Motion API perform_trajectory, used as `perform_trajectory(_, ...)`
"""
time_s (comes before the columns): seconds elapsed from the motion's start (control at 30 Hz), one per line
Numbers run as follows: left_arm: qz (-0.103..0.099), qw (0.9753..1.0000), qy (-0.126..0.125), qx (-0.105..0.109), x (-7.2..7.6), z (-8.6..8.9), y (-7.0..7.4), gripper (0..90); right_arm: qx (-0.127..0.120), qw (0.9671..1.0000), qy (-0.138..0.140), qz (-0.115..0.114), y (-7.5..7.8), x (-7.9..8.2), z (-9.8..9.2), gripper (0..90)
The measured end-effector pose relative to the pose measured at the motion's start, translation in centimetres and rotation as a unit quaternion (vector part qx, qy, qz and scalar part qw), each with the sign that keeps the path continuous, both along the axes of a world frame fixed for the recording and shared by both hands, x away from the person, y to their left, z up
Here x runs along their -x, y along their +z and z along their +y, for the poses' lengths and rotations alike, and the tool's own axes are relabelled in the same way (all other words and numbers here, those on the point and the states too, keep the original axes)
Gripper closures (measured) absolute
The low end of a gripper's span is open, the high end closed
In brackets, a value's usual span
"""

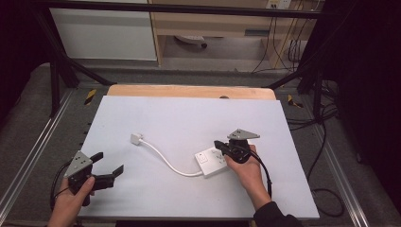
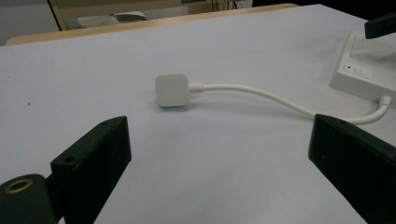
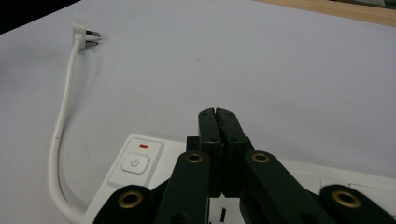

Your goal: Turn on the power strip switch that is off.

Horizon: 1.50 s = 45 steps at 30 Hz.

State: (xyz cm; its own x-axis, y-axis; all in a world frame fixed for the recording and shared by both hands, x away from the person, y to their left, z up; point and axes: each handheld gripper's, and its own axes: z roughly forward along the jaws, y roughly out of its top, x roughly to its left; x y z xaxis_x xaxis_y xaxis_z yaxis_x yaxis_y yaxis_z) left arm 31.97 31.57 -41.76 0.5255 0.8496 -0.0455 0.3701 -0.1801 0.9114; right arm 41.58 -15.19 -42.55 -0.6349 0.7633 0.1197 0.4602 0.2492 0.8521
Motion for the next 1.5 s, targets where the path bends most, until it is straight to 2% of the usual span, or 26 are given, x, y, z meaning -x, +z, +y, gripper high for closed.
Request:
perform_trajectory(0.4, 0.002, 1.0000, 0.001, -0.002, 0.0, 0.0, 0.0, 6.1, 0.021, 0.9997, 0.008, 0.010, -1.0, -0.2, 1.0, 90.0)
perform_trajectory(0.77, 0.001, 1.0000, -0.001, -0.002, 0.0, -0.1, 0.0, 6.1, 0.035, 0.9993, 0.008, 0.012, -1.4, -0.2, 1.1, 90.0)
perform_trajectory(1.5, 0.001, 1.0000, -0.001, -0.003, 0.0, -0.1, 0.0, 6.1, 0.033, 0.9993, 0.005, 0.013, -1.6, -0.1, 1.0, 90.0)
